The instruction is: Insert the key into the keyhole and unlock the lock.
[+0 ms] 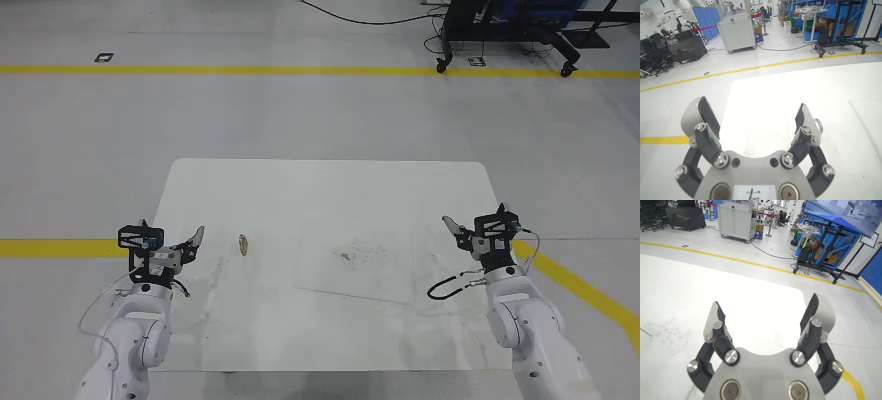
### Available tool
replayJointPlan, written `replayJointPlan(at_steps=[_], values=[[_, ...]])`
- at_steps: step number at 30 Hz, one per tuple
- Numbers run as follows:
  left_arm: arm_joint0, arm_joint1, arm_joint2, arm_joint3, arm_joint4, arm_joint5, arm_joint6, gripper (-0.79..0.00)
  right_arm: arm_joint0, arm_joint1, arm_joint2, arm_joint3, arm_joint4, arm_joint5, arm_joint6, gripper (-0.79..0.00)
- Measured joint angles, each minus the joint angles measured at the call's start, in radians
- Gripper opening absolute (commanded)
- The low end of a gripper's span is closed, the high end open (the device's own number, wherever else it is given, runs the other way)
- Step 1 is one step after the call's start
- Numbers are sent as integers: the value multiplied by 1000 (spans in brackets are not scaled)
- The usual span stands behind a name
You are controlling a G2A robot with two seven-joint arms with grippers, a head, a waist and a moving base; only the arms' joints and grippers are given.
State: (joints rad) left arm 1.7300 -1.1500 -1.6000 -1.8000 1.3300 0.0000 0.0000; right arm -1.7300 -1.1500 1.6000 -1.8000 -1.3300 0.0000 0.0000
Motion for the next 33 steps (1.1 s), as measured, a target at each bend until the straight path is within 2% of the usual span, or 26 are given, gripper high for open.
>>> replayJointPlan(at_steps=[5,7,13,16,19,29,31,33], values=[[0,0,0,0,0,0,0,0,1,0,-5,-2,-4,-4,3,0],[0,0,0,0,0,0,0,0,16,1,-38,-3,-48,-39,24,0],[0,0,0,0,0,0,0,0,148,-11,-236,29,-149,-203,76,0],[0,0,0,0,0,0,0,0,215,-19,-330,56,-167,-298,88,0],[0,0,0,0,0,0,0,0,268,-28,-396,90,-165,-348,105,0],[0,0,0,0,0,0,0,0,282,-30,-404,102,-153,-347,110,0],[0,0,0,0,0,0,0,0,286,-29,-413,116,-141,-392,101,0],[0,0,0,0,0,0,0,0,311,-28,-417,165,-88,-490,94,0]])
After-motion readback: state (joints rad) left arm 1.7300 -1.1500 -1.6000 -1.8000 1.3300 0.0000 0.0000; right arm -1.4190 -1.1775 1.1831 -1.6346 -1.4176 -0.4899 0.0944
